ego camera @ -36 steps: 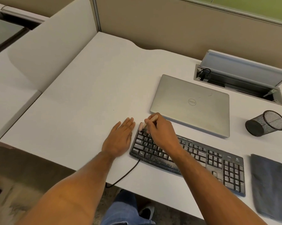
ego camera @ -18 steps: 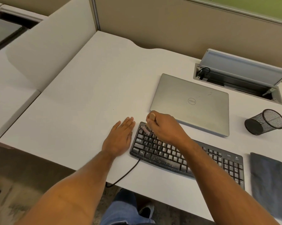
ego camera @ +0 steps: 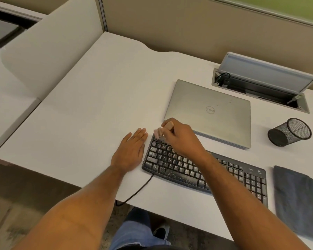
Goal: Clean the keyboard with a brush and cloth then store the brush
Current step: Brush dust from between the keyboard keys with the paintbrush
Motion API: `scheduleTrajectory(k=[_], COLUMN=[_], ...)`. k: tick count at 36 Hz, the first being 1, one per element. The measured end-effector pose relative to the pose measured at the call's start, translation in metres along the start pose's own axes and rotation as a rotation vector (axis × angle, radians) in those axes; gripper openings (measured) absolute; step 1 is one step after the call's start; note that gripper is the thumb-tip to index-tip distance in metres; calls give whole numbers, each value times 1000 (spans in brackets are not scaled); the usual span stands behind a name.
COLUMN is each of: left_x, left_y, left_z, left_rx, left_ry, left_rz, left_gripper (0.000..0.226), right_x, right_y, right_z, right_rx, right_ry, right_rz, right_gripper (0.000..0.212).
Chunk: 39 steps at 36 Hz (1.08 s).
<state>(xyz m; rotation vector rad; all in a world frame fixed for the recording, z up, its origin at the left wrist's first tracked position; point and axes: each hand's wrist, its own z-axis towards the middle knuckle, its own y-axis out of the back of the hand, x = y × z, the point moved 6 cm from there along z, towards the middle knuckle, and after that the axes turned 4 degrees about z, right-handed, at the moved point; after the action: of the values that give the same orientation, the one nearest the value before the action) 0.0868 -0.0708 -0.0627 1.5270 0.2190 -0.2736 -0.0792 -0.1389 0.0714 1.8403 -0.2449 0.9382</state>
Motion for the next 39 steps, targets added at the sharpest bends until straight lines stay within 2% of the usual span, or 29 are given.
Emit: scheduleTrajectory(k=[7,12,17,26,30,35,39], left_x=[0,1,3,3,3,3,4], left_y=[-1,-2,-5,-5,-5,-3,-5], left_z=[1,1,0,1,0,0,0], left_rx=[10,16,12,10,2,-7,-11], left_ry=[6,9,10,12,14,16,16], left_rz=[3,6,-7,-12,-15,-17,-24], left_gripper=[63,62,61,61,61,60,59], right_x=[-6,-6,-12,-12,-13,-8,-10], right_y=[5,7,-1,3,0,2,-2], right_z=[-1,2,0,-1,0,0,2], right_rx=[-11,-60,-61,-106,-63,-121,-64], right_ry=[-28,-76,-118,-138,-147,-127,-138], right_rz=[-149,78,41,133,128,136,76], right_gripper=[26,17,22,28,21,24,20])
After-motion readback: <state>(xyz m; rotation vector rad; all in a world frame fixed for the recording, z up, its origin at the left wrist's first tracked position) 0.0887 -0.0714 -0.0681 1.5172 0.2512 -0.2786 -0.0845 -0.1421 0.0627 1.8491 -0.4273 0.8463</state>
